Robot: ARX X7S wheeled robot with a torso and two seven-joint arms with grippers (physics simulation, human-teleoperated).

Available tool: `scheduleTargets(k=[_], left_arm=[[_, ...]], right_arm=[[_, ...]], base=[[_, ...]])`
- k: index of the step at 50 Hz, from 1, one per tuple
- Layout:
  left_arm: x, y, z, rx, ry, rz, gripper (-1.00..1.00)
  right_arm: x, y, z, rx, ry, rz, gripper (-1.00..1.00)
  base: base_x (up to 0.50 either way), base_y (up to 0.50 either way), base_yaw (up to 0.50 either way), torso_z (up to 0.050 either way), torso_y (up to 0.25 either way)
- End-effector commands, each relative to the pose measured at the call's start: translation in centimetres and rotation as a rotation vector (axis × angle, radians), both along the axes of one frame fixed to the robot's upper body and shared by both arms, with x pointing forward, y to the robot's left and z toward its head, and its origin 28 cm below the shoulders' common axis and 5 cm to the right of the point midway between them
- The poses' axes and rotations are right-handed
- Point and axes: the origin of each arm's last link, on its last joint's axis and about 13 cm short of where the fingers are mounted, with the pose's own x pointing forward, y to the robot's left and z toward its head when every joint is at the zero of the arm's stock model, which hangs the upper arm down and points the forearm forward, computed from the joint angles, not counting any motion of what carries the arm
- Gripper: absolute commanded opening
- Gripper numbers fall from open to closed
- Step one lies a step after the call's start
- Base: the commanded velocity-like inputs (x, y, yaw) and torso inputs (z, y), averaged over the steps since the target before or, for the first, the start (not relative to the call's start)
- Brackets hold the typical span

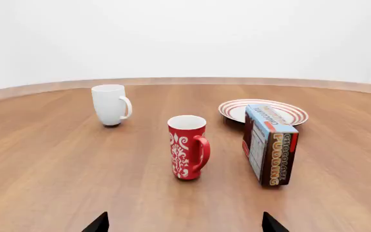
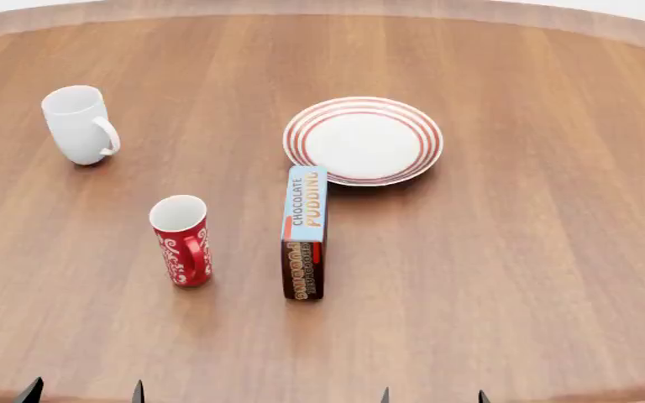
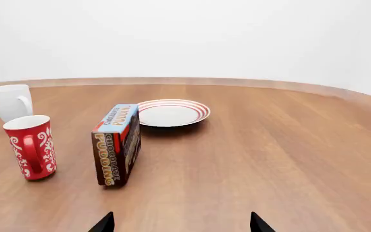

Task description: Pick up the red mug and put it on the plate

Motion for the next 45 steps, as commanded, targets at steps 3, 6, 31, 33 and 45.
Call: scheduleTargets(k=[3,6,31,33,45], left_arm=[[0.00,0.00,0.00,0.001,-0.001,0.000,1.00],[0.00,0.00,0.00,0.003,-0.001,0.004,1.00],[0.17,-0.01,-0.04,-0.006,-0.097,0.010,1.00],[0.21,-0.01,-0.05,-0.009,-0.114,0.016,1.00],[0.36,0.01,-0.06,0.013,-0.201,0.045,1.00]], right_arm=[[-0.03,0.02,0.04,0.011,-0.004,-0.001,1.00],[0.00,0.03,0.04,0.010,-0.002,0.000,1.00],[-0.07,-0.03,0.07,0.017,-0.006,0.001,1.00],[0.01,-0.07,-0.03,0.018,-0.006,0.001,1.00],[-0.06,-0.04,0.04,0.018,-0.006,0.001,1.00]], base=[[0.00,0.00,0.00,0.000,0.000],[0.00,0.00,0.00,0.000,0.000],[0.00,0.00,0.00,0.000,0.000],[0.00,0.00,0.00,0.000,0.000],[0.00,0.00,0.00,0.000,0.000]])
